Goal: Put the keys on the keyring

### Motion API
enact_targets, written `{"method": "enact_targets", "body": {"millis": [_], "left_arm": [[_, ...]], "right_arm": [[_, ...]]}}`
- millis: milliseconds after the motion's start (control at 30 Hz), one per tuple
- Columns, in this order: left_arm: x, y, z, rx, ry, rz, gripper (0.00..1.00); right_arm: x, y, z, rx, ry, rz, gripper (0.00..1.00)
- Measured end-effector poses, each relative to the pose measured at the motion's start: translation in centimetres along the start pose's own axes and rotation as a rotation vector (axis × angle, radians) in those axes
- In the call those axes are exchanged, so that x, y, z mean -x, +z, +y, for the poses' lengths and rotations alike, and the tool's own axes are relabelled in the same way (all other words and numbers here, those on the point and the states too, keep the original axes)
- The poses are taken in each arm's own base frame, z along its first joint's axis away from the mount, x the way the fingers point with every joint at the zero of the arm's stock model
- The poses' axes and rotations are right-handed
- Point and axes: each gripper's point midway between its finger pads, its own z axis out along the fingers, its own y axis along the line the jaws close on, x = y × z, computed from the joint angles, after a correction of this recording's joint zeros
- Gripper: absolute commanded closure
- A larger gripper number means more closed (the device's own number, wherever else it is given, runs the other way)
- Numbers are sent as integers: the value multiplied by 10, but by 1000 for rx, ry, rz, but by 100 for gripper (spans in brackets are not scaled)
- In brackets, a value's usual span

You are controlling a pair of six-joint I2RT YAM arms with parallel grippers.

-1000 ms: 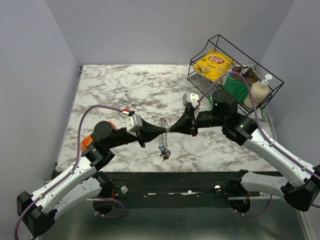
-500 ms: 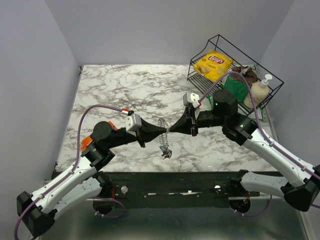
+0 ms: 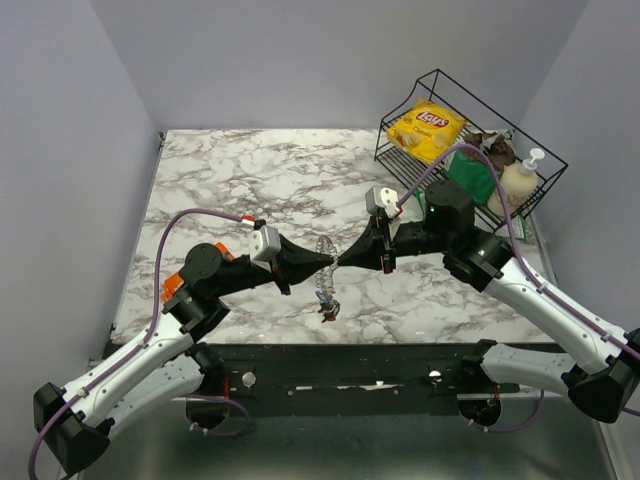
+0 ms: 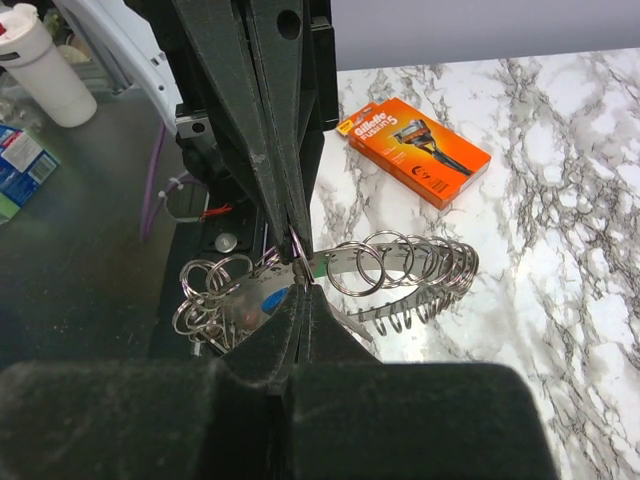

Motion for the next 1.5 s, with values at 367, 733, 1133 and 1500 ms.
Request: {"method": "enact_targets", "body": {"millis": [367, 733, 1133, 1500], "left_arm": [[-1, 1, 0, 0, -23, 1, 100], [-1, 2, 1, 1, -32, 0, 100], [-2, 2, 2, 9, -38, 3, 100], [-3, 2, 4, 18, -40, 4, 100]], "right_arm": [[-3, -2, -1, -27, -14, -24, 99], [-4, 1, -7, -61, 13, -30, 99], [-7, 3, -9, -101, 5, -46, 99], [-8, 8, -8, -113, 4, -54, 99]]}}
